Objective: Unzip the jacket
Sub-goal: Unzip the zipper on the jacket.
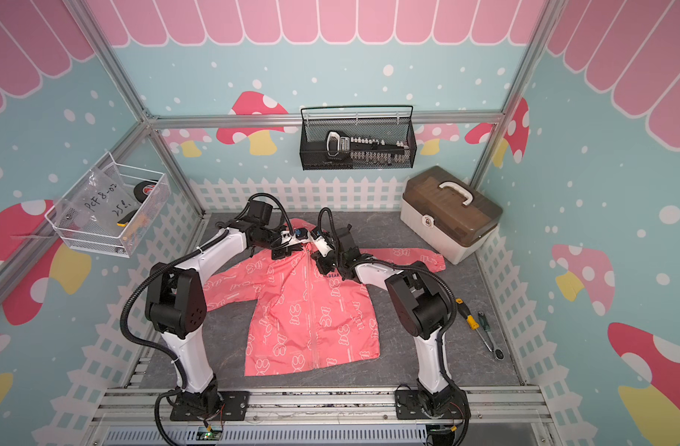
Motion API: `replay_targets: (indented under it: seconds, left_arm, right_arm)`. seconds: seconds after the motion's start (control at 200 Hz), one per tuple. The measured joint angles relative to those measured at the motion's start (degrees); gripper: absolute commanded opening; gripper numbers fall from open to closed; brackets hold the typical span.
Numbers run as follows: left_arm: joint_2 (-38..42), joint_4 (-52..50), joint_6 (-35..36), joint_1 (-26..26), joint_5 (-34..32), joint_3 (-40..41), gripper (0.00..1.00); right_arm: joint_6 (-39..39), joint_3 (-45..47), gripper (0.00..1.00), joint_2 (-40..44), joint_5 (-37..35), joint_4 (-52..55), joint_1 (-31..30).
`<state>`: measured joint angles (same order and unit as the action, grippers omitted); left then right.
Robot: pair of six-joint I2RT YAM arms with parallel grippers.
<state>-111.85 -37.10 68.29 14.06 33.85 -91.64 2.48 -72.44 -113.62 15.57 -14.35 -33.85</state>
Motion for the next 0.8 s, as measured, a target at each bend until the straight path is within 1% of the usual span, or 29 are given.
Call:
replay_targets:
  seconds: [0.15,0.235,0.325,0.46,0.57,0.66,0.801]
  left_arm:
    - [0.0,0.1,-1.9,-0.1,2.0,-0.2,0.0]
    - [0.0,-0.2,-3.5,-0.2,3.0,-0.6,0.0]
    - [-0.5,0.1,-6.6,0.0,1.5,-2.4,0.0]
    - [-1.0,-1.0,-9.0,0.4,0.1,-3.6,0.0]
    - [-2.1,-3.0,-10.3,0.3,-0.7,-5.4,0.0]
    - [-3.7,-4.8,-11.1,0.3,-1.0,-7.5,0.0]
    - [-6.5,-7.9,-12.2,0.7,-1.4,-10.4,0.0]
  right_arm:
    - [-1.1,5.7,0.0,3.8,-11.9,-4.5,-2.7]
    - [-2.3,7.2,0.0,5.0,-18.1,-6.1,-4.1]
    - [-8.6,7.1,0.0,5.1,-24.0,-6.3,-7.4]
    - [-16.5,6.2,0.0,4.8,-33.0,-4.3,-13.4]
    - [-21.9,3.8,0.0,3.3,-40.2,-1.8,-16.2]
    - [-25.2,3.1,0.0,2.2,-44.6,-0.3,-18.3]
    - [-27.1,3.1,0.0,1.9,-47.4,4.7,-21.8]
